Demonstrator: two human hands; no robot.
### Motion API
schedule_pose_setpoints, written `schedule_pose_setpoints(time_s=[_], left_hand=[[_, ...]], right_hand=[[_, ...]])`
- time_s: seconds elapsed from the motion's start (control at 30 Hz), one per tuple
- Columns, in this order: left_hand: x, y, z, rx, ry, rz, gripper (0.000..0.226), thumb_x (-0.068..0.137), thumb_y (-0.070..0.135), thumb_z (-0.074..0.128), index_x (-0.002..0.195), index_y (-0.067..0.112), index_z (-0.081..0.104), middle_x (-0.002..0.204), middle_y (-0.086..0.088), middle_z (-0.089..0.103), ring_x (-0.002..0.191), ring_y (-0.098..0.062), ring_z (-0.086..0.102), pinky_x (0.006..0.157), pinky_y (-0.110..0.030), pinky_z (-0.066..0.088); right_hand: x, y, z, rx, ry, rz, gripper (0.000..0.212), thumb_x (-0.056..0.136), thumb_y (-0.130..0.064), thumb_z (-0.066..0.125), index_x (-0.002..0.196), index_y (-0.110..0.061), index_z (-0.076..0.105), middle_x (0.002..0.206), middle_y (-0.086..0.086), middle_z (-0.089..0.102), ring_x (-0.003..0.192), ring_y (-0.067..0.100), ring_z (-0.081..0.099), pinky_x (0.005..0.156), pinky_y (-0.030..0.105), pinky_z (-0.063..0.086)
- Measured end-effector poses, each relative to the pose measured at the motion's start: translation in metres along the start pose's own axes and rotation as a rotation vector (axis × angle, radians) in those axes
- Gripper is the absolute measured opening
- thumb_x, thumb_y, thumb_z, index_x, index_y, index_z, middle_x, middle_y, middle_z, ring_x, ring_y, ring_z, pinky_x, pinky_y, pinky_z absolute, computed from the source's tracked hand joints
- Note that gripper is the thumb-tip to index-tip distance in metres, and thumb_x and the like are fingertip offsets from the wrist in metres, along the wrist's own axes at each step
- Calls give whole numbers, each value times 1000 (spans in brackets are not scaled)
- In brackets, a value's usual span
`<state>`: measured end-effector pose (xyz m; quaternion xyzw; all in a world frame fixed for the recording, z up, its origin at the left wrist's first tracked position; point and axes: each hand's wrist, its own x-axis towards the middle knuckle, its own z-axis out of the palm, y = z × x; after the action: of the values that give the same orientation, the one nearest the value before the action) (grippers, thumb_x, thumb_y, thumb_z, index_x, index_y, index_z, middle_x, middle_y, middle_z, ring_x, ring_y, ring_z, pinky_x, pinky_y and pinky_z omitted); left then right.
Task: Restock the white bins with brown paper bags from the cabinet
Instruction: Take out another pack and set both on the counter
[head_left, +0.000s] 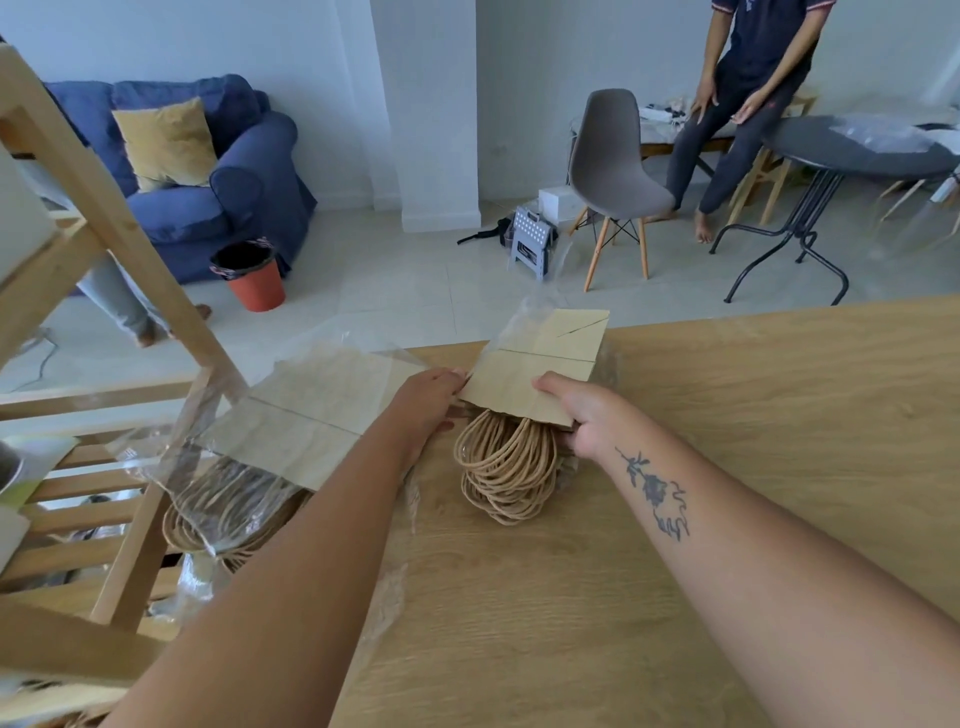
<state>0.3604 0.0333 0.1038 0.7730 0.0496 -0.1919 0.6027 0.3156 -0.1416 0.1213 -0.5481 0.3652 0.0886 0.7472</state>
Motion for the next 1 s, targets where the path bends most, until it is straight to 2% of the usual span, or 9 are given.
schedule_pose_setpoints(time_s=[0.17, 0.27, 0.4, 0.5, 0.6, 0.7, 0.87, 0.93, 1.0], left_hand=[[-8, -4, -3, -21, -2, 2, 30, 100, 33, 48, 111, 16, 71, 111, -3, 71, 89, -20, 68, 82, -38, 52], [-10, -5, -4, -77, 25, 11, 25, 99, 31, 52, 106, 18, 72, 113, -5, 72, 83, -18, 64, 80, -36, 51], [-25, -5, 2, -56, 205, 47, 18, 94, 31, 56, 104, 19, 63, 103, 0, 67, 86, -19, 64, 84, -37, 55], [-50, -6, 14, 3, 387, 80, 13, 95, 27, 53, 94, 14, 53, 83, 0, 55, 71, -17, 49, 63, -31, 42], [-76, -9, 30, 31, 333, 83, 18, 95, 27, 51, 82, 14, 52, 75, -5, 51, 69, -19, 44, 60, -33, 37], [-106, -10, 54, 7, 227, 41, 33, 99, 35, 52, 96, 4, 60, 81, -6, 58, 67, -18, 52, 61, -30, 46], [-159, -6, 112, -6, 180, 37, 41, 94, 55, 53, 105, 16, 60, 93, -1, 69, 71, -15, 60, 64, -32, 53], [-173, -7, 134, 23, 173, 38, 56, 88, 66, 53, 117, 19, 59, 104, 0, 68, 87, -14, 65, 78, -34, 57], [-185, -10, 153, 21, 121, -13, 81, 79, 77, 54, 134, 18, 52, 125, -4, 63, 112, -22, 62, 95, -40, 53]], right_hand=[[-7, 1, -10, 7, -6, 4, 14, 85, -11, 71, 94, -8, 61, 88, 11, 69, 81, 26, 67, 86, 45, 56], [-15, 0, -23, -5, 0, 13, 18, 84, -13, 71, 98, -9, 60, 89, 11, 68, 78, 24, 66, 70, 38, 56], [-24, 6, -51, 29, -41, 49, 25, 83, -13, 73, 106, -8, 62, 93, 11, 70, 80, 22, 68, 65, 34, 55], [-28, 11, -78, 23, -73, 44, 39, 81, -13, 75, 117, -8, 62, 101, 12, 72, 86, 23, 70, 70, 34, 57], [-37, 18, -103, 2, -141, 44, 44, 79, -14, 76, 120, -9, 61, 102, 13, 73, 83, 22, 71, 58, 28, 57], [-45, 26, -130, -17, -207, 26, 56, 70, -16, 79, 122, -8, 60, 103, 15, 73, 86, 24, 71, 67, 32, 57], [-62, 43, -183, -140, -311, 30, 68, 65, -29, 79, 127, -9, 58, 101, 14, 72, 83, 24, 70, 60, 31, 58], [-68, 51, -204, -160, -345, 36, 75, 61, -29, 87, 127, -10, 58, 102, 15, 73, 86, 26, 69, 65, 34, 60], [-73, 60, -222, -168, -365, 49, 77, 58, -26, 90, 127, -12, 58, 110, 16, 72, 96, 29, 68, 81, 42, 56]])
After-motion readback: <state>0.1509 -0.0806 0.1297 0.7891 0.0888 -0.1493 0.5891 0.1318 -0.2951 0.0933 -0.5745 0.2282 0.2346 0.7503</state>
